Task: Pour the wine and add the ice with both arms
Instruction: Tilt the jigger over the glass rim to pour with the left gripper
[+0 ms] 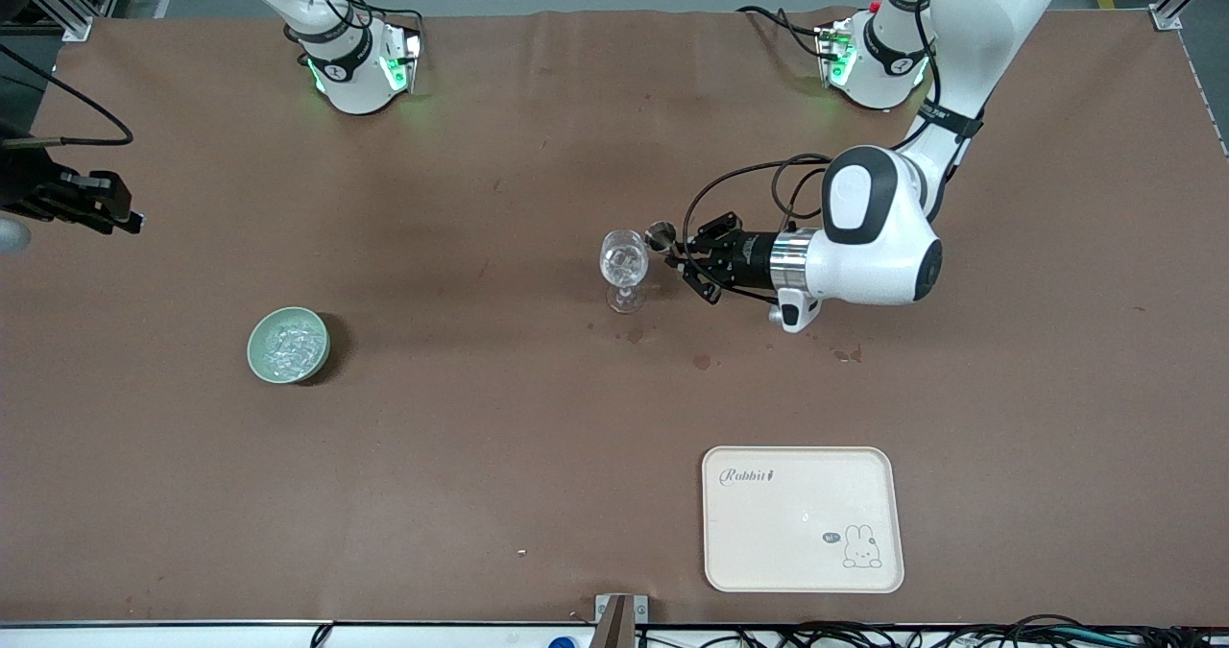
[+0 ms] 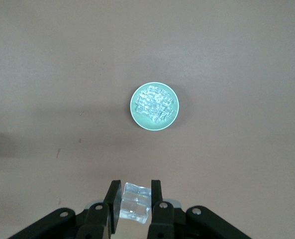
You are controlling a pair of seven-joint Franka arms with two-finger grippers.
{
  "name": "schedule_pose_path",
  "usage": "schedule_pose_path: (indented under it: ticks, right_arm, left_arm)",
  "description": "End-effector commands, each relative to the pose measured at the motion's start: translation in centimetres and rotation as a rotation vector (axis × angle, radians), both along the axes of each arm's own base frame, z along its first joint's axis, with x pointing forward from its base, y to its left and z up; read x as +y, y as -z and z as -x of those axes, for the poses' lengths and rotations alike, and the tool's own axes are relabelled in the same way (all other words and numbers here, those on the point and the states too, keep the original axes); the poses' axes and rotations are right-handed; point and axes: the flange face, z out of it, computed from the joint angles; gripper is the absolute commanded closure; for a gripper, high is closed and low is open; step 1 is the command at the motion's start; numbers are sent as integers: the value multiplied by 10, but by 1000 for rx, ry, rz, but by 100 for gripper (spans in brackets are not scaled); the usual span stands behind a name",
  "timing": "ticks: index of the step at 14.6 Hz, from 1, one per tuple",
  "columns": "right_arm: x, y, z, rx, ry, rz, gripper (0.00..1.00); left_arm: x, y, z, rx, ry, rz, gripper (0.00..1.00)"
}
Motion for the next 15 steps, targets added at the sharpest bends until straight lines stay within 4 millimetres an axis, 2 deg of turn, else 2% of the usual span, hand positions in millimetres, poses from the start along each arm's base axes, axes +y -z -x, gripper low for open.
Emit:
schedule_pose_path:
  ticks: [1, 6, 11, 15]
  right_arm:
    - [-3, -3, 6, 3, -4, 7, 92]
    - [-2, -3, 6, 1, -6, 6, 92]
    - [-2, -2, 6, 3, -6, 6, 92]
    - [-2, -3, 6, 3, -6, 6, 92]
  left_arm:
    - [-11, -13, 7, -17, -29, -45, 99]
    - [-30, -13, 13, -23, -83, -82, 99]
    - [-28, -18, 14, -40, -66, -190, 99]
    - [-32, -22, 17, -31, -73, -209, 99]
